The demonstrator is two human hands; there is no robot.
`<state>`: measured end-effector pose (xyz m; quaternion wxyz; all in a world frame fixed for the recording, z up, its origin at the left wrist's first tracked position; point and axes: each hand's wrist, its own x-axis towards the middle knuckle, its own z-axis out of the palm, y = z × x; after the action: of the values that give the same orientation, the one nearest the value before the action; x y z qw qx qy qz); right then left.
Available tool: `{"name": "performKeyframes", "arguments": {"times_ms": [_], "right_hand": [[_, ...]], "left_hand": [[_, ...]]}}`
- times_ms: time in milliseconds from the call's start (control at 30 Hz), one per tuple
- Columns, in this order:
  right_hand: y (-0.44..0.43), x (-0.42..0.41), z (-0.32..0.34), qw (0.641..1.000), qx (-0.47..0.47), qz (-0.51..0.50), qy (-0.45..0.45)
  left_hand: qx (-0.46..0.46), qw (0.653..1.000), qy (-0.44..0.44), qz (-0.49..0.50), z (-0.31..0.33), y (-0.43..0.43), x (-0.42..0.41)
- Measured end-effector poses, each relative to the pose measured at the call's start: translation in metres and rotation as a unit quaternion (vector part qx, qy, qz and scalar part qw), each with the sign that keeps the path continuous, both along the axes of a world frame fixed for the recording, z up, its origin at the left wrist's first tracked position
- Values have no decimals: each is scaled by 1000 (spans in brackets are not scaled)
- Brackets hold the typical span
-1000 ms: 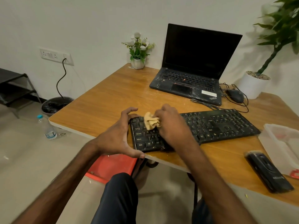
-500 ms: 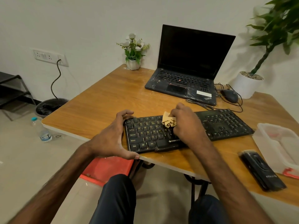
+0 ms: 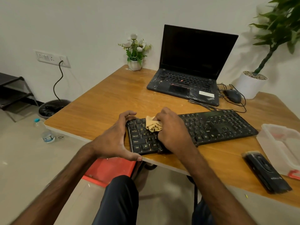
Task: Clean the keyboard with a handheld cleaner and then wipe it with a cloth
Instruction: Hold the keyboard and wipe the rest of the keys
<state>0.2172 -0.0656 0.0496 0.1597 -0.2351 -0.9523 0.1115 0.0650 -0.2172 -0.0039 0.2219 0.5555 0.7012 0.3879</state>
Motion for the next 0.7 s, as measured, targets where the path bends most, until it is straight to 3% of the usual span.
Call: {"name": "performKeyframes", "arguments": {"times_ms": [300,500,700], "right_hand": [[59,29,11,989,31,-140,-22],[5,-11,-1,999,-26,-19,27],[-19,-50,-3,994,-3,102,22]], "left_hand": [[0,1000,3,-6,0,0,-1],[10,1000,-11,-4,1,-1,1],[21,1000,-22,-2,2,-4,4]]}}
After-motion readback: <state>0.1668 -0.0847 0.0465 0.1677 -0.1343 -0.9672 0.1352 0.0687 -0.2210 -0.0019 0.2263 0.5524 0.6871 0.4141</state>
